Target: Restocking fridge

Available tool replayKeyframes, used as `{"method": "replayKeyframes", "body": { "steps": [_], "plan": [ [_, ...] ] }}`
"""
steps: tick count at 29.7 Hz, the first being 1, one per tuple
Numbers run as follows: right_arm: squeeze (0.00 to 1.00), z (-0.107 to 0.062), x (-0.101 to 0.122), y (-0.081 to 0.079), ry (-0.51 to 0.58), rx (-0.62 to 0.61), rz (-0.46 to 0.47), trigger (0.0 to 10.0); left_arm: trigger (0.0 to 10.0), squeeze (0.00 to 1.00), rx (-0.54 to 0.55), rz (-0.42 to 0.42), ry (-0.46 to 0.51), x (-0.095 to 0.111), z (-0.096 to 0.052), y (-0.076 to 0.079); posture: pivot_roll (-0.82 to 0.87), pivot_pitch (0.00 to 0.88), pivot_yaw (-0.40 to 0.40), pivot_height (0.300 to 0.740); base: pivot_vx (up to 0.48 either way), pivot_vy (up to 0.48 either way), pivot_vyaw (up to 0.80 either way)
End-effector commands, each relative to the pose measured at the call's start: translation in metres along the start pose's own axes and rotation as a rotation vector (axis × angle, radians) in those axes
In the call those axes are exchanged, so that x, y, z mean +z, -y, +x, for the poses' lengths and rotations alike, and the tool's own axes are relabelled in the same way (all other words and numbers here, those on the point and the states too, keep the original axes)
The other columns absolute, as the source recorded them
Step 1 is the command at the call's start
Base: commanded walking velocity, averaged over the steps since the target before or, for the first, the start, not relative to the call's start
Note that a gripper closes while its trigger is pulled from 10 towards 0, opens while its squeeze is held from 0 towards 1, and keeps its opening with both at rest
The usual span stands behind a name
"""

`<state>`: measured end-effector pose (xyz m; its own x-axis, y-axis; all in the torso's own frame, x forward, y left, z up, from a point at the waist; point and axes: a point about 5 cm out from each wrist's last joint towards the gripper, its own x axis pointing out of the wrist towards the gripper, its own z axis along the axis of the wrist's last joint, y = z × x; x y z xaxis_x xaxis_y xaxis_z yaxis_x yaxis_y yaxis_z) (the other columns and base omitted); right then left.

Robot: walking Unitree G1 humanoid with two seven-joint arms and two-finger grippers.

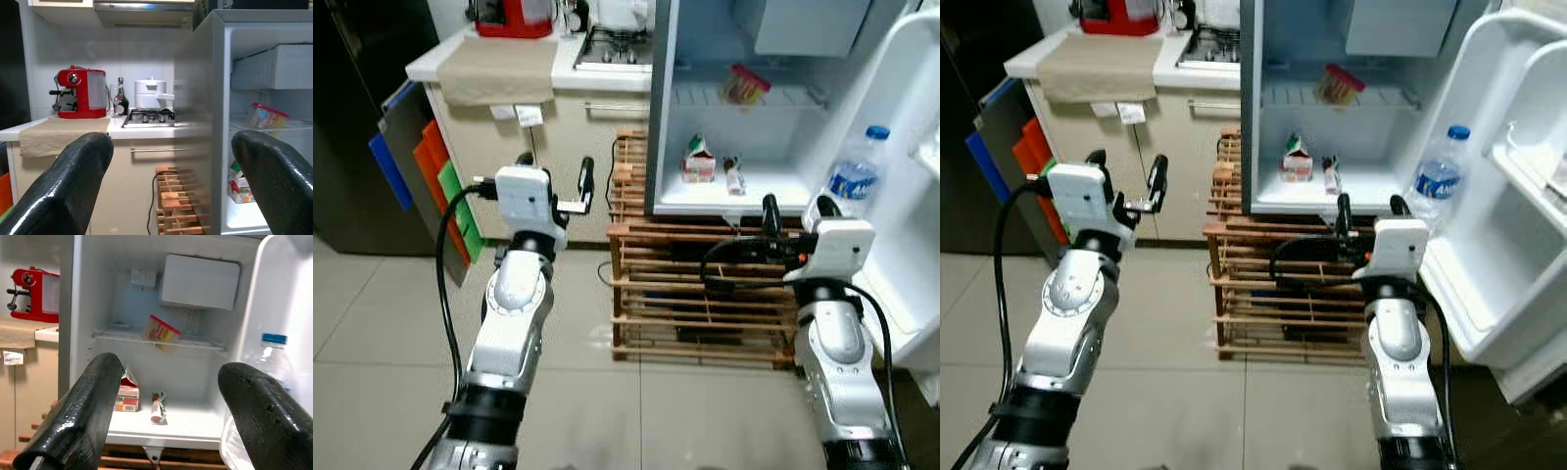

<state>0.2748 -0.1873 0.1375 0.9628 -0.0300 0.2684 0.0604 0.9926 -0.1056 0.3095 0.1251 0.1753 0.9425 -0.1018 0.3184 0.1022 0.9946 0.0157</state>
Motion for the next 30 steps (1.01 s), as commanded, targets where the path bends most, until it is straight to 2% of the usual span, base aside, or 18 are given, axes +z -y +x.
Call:
{"method": "replayKeyframes", "body": {
  "steps": [1,5,15,20,25,30],
  "plan": [
    [0.0,-0.001,0.004,0.001,0.016,0.01,-0.014,10.0,10.0,0.0,-0.009,0.005,-0.01,-0.003,0.0,0.002,-0.12,0.0,0.015,0.74,0.0,0.0,0.0],
    [0.0,-0.005,0.0,0.002,-0.004,0.007,-0.02,10.0,10.0,0.0,-0.047,-0.006,-0.014,-0.002,-0.001,0.008,-0.13,0.0,0.027,0.74,0.0,0.0,0.0],
    [0.0,-0.008,-0.003,0.007,-0.018,-0.014,-0.002,10.0,10.0,0.0,-0.051,-0.007,-0.018,-0.004,0.004,0.008,-0.15,0.0,0.04,0.74,0.0,0.0,0.0],
    [0.0,-0.011,-0.003,0.003,-0.024,0.014,-0.011,10.0,10.0,0.0,-0.092,-0.022,-0.02,-0.004,0.003,0.014,-0.15,0.0,0.041,0.74,0.0,0.0,0.0],
    [0.0,-0.012,-0.005,0.002,-0.032,0.028,-0.012,10.0,10.0,0.0,-0.103,-0.031,-0.015,-0.004,0.001,0.013,-0.15,0.0,0.038,0.74,0.0,0.0,0.0],
    [0.0,-0.016,-0.01,0.004,-0.054,0.051,-0.018,10.0,10.0,0.0,-0.106,-0.046,-0.002,-0.003,-0.002,0.012,-0.15,0.0,0.032,0.74,0.0,-0.478,0.0]
  ]
}}
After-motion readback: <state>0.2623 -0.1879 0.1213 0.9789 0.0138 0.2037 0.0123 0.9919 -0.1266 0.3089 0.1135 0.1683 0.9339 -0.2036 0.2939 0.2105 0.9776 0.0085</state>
